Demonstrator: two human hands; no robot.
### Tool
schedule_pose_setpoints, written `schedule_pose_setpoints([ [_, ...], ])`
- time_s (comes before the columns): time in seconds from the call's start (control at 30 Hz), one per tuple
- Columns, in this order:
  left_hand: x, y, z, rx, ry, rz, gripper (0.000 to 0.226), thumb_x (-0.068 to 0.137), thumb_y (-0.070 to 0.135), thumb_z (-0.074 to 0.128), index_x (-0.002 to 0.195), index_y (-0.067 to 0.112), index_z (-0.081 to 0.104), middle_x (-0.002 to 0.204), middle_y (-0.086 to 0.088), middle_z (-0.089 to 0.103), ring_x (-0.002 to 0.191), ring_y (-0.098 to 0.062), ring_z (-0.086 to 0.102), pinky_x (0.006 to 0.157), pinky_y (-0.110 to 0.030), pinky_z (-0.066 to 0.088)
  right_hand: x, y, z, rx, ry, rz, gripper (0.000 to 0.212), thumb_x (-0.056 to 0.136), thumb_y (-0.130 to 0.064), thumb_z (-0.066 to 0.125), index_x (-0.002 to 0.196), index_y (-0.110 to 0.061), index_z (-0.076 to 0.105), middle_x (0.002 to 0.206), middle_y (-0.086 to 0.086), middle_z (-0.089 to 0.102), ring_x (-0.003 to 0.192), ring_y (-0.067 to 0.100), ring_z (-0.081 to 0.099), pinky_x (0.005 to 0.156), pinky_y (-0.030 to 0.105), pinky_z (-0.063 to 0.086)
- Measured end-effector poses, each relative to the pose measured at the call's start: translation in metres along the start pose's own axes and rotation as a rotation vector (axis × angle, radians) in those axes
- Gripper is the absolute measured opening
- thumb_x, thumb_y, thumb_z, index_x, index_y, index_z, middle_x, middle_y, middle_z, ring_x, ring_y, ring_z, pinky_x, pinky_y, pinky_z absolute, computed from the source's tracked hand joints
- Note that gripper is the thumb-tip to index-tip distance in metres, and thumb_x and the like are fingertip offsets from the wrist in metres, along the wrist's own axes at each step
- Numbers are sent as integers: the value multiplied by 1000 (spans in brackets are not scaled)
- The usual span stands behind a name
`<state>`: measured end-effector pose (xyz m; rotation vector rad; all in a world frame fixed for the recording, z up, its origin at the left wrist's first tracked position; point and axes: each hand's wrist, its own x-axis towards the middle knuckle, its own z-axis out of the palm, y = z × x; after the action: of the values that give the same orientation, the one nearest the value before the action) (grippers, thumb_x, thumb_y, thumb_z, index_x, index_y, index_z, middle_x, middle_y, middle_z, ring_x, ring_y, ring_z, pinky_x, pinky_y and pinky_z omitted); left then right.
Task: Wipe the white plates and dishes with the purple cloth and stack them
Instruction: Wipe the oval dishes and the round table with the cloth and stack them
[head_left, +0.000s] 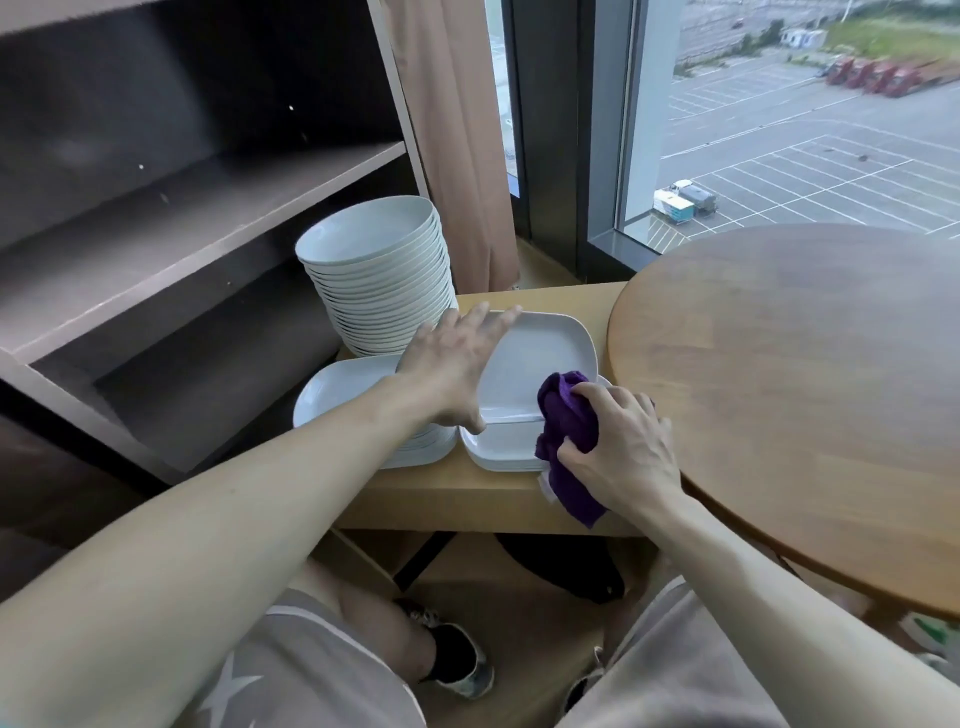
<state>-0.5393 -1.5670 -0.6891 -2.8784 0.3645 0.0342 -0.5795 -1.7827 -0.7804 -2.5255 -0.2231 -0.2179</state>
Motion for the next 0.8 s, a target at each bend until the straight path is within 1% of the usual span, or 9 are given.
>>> schedule_pose_setpoints([
  [0.17, -22, -43, -7, -163, 7, -132, 149, 52, 51, 96, 158, 40, -9, 170, -2, 10, 151, -30, 23, 118, -49, 31, 1, -1, 0, 2, -6, 1, 59, 81, -42, 71, 136, -33, 52, 136, -4, 58, 118, 25, 47, 96, 45, 39],
  [0.3, -52, -83, 4, -337, -20, -261, 148, 48, 53, 95, 157, 48, -5, 167, 11, 16, 147, -27, 31, 109, -51, 42, 0, 3, 3, -1, -49, -2, 60, 83, -42, 70, 139, -33, 51, 135, -3, 58, 118, 24, 46, 97, 44, 38],
  [0.37, -67, -98, 16, -416, -56, -324, 149, 45, 55, 95, 156, 47, -3, 166, 16, 19, 147, -22, 33, 109, -52, 43, 1, 3, 5, -2, -58, -10, 61, 84, -42, 70, 141, -32, 51, 136, -3, 58, 119, 24, 46, 97, 45, 38],
  [0.43, -79, -111, 30, -516, -82, -366, 151, 42, 56, 97, 158, 43, 1, 165, 16, 22, 148, -18, 32, 113, -47, 40, 1, 4, 6, -7, -60, -14, 61, 84, -42, 70, 141, -32, 50, 137, -2, 58, 119, 25, 46, 96, 46, 37],
  [0.5, -86, -124, 42, -617, -106, -390, 151, 42, 53, 99, 159, 42, 4, 162, 13, 28, 144, -17, 35, 108, -34, 37, 1, 5, 7, -18, -61, -18, 61, 84, -43, 70, 141, -33, 50, 137, -2, 58, 119, 25, 46, 95, 46, 37],
  [0.53, -88, -129, 46, -651, -123, -391, 151, 42, 52, 99, 160, 41, 5, 161, 12, 30, 143, -18, 36, 105, -30, 34, 1, 6, 8, -23, -61, -20, 61, 84, -43, 69, 141, -33, 49, 137, -1, 58, 119, 26, 46, 95, 46, 36],
  [0.63, -85, -144, 46, -674, -223, -360, 151, 41, 53, 98, 160, 41, 5, 162, 10, 28, 145, -17, 32, 107, -27, 30, 1, 6, 8, -38, -67, -22, 61, 85, -43, 69, 142, -33, 49, 137, -1, 58, 119, 27, 46, 94, 46, 36],
  [0.73, -74, -155, 36, -619, -382, -337, 151, 39, 56, 98, 158, 49, 5, 162, 13, 26, 148, -18, 28, 116, -34, 29, 1, 7, 7, -45, -76, -24, 61, 85, -44, 68, 142, -34, 49, 137, -1, 57, 120, 26, 46, 97, 47, 36],
  [0.8, -66, -158, 31, -599, -484, -302, 146, 40, 55, 98, 156, 53, 10, 156, 19, 30, 148, -18, 28, 119, -38, 28, 0, 7, 7, -44, -80, -21, 61, 86, -44, 68, 143, -34, 48, 138, -2, 57, 122, 26, 45, 98, 46, 36],
])
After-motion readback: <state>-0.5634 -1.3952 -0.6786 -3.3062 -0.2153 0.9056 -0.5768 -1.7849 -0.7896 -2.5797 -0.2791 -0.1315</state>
